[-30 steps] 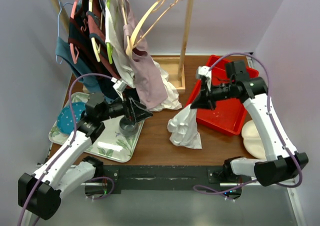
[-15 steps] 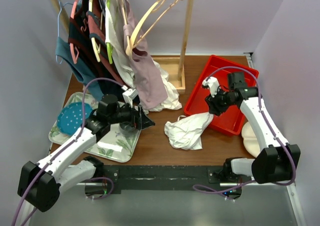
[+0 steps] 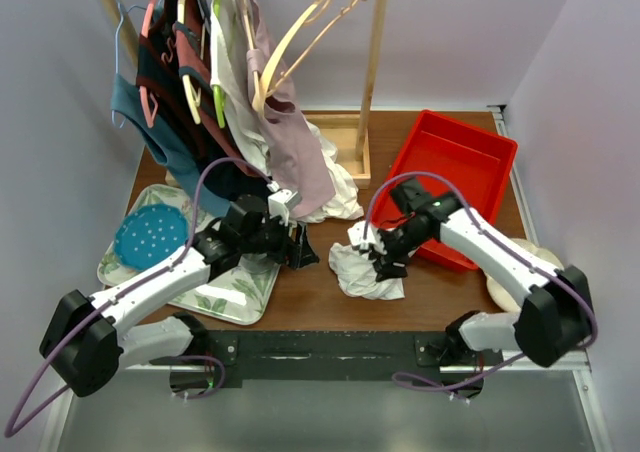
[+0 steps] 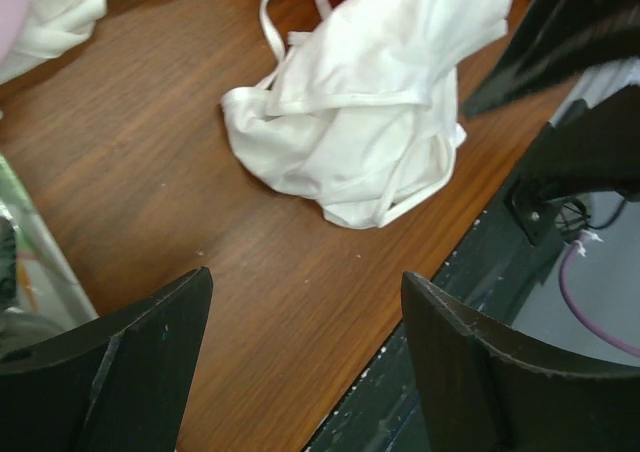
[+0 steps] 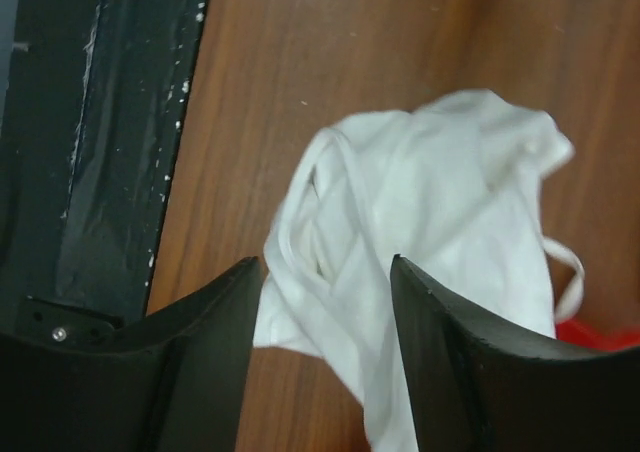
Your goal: Place the tank top on the hanger
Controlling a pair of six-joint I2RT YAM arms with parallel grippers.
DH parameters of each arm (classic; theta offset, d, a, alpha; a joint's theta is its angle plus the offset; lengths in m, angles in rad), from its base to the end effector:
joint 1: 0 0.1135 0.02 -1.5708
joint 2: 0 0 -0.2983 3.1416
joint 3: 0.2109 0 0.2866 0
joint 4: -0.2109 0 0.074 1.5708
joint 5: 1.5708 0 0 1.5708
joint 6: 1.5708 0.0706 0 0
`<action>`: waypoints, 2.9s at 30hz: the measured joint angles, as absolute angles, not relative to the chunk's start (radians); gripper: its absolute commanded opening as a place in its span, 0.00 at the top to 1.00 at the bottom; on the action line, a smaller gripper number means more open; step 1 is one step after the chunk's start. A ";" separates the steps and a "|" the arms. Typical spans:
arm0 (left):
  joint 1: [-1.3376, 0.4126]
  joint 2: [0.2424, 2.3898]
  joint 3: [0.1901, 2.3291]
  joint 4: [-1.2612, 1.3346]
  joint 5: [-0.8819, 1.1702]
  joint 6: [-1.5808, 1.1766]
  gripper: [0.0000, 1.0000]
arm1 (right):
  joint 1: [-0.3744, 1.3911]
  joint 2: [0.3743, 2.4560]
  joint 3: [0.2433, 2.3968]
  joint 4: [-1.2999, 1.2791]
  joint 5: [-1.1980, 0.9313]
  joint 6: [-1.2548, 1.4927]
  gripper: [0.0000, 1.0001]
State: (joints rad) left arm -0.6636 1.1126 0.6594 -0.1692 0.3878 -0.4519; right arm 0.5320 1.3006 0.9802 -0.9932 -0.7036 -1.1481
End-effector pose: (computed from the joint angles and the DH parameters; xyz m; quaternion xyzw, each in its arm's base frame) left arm 0.2037 -0.1932 0.2310 0.1797 0.8588 -0.3826 0.2894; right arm 0.1990 0.1701 0.2460 -0.7228 0.5885 0.2892 0.2183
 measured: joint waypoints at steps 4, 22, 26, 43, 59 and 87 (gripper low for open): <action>-0.664 1.109 0.659 -0.184 0.342 -0.452 0.20 | 0.677 1.385 0.974 -0.935 -0.661 -1.168 0.52; -0.664 1.072 0.646 -0.188 0.298 -0.452 0.20 | 0.792 1.510 0.936 -0.750 -0.466 -1.119 0.99; -0.664 1.072 0.635 -0.187 0.301 -0.452 0.20 | 0.783 1.418 0.937 -0.792 -0.472 -1.110 1.00; -0.741 1.399 0.753 -0.086 0.360 -0.450 0.20 | 0.641 1.176 0.796 -1.054 -0.476 -1.111 1.00; -0.823 1.525 0.897 -0.001 0.363 -0.328 0.19 | 0.404 1.098 1.369 -1.167 -0.683 -1.061 1.00; -0.877 1.676 0.953 0.126 0.317 -0.376 1.00 | 0.284 1.064 1.343 -1.279 -0.823 -1.083 1.00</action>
State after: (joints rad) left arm -0.8768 1.6764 0.9531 0.1257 0.3172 -0.3763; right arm 0.2844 1.0637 1.3430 -1.2785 -0.8234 -1.0832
